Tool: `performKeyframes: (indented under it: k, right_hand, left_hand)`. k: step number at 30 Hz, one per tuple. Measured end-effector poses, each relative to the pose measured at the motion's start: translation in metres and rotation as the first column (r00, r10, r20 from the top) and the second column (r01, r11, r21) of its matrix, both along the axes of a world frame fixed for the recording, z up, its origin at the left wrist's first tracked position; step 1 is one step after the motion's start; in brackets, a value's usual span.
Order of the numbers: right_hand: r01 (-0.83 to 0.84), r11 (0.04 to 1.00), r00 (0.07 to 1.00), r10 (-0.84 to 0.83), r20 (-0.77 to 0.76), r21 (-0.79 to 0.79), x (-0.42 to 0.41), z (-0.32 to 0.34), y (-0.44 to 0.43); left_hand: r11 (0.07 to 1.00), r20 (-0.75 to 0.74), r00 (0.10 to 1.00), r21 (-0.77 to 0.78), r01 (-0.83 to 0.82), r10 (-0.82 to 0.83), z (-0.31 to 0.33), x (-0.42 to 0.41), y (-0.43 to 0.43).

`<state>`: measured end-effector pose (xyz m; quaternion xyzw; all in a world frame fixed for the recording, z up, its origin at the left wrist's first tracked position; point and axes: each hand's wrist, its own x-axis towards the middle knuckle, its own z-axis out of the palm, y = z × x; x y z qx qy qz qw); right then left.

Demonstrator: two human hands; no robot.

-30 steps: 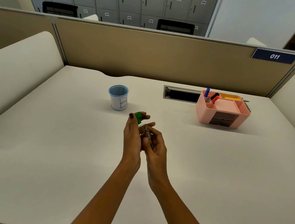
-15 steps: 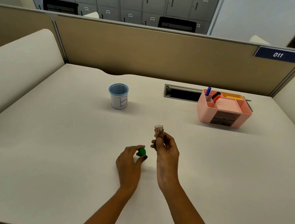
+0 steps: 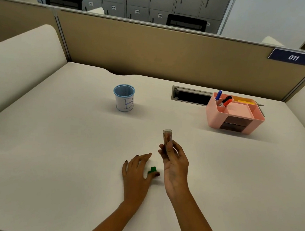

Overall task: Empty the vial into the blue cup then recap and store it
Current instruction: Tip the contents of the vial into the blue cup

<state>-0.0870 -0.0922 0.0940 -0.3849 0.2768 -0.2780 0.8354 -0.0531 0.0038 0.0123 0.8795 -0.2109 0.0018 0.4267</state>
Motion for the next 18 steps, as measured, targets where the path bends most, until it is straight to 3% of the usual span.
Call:
performKeyframes:
  k: [3, 8, 14, 18]
  right_hand:
    - [0.011, 0.995, 1.0, -0.013, 0.02, 0.101, 0.004, 0.0, -0.001]
    - [-0.009, 0.966, 0.998, -0.005, 0.055, 0.258, 0.028, 0.006, -0.005]
    - [-0.085, 0.946, 0.996, 0.074, 0.047, 0.312, 0.071, 0.015, -0.011]
    - [-0.034, 0.945, 0.999, 0.044, -0.026, 0.325, 0.11, 0.018, -0.019]
  left_hand:
    - [0.991, -0.083, 0.995, -0.118, -0.069, 0.059, 0.005, 0.007, 0.001]
    - [0.958, -0.065, 0.982, -0.216, -0.188, 0.178, 0.014, 0.045, 0.004]
    - [0.901, -0.123, 0.952, -0.309, -0.304, 0.279, 0.027, 0.102, 0.008]
    - [0.867, -0.178, 0.934, -0.35, -0.353, 0.309, 0.03, 0.144, 0.006]
